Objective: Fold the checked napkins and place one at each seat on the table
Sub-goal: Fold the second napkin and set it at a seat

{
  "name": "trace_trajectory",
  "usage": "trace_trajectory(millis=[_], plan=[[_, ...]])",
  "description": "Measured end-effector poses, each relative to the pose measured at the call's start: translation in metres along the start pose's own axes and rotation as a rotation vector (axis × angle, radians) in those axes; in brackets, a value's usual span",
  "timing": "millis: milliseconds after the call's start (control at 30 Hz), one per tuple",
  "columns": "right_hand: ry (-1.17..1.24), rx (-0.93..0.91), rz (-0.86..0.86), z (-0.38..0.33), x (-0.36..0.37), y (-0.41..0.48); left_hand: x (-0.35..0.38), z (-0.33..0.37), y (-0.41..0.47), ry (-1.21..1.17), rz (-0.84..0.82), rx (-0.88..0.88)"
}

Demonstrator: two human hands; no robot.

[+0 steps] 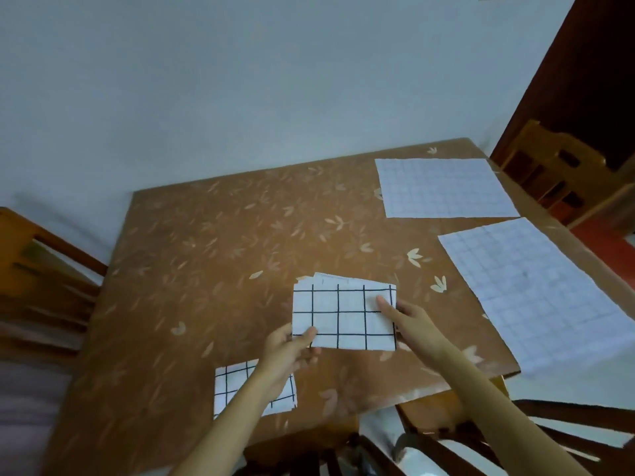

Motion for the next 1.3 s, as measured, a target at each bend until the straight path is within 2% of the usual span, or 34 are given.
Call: trace_trajectory(millis=[133,333,533,633,733,833,1000,1133,1300], plan=[[-0.055,0.050,-0.131,0.016,0.023,0.019,-0.007,-0.016,0.008,-0.039,0.106,-0.007],[-0.143,-0.004,-0.109,0.014,0.071,0.046,-0.048,-0.022,0.011,-0.119,0.165,-0.018],[-0.295,-0.082,-0.122,0.000,0.146,0.079,-0.137,0.000,0.026,-0.141,0.269,0.035],[-0.234,-0.093,-0.107,-0.013,0.198,0.110,-0.198,0.009,0.038,-0.138,0.279,0.041],[-0.055,-0.063,-0.092,-0.025,0.261,0.147,-0.258,0.012,0.054,-0.223,0.303,0.055],[0.037,-0.002,-0.111,-0.020,0.332,0.178,-0.316,0.012,0.078,-0.347,0.401,0.074],[-0.210,0.116,-0.232,0.013,0.448,0.213,-0.394,0.021,0.134,-0.474,0.465,0.133],[-0.262,0.147,-0.261,0.028,0.517,0.239,-0.446,0.029,0.177,-0.614,0.499,0.173],[-0.339,0.126,-0.223,0.036,0.568,0.271,-0.483,0.029,0.213,-0.553,0.509,0.132]])
Point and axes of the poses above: each hand's wrist, its own y-axis towards the middle knuckle, its own x-axis out of the palm, z = x × y, the point moved 7 cm from there along y, towards the middle knuckle
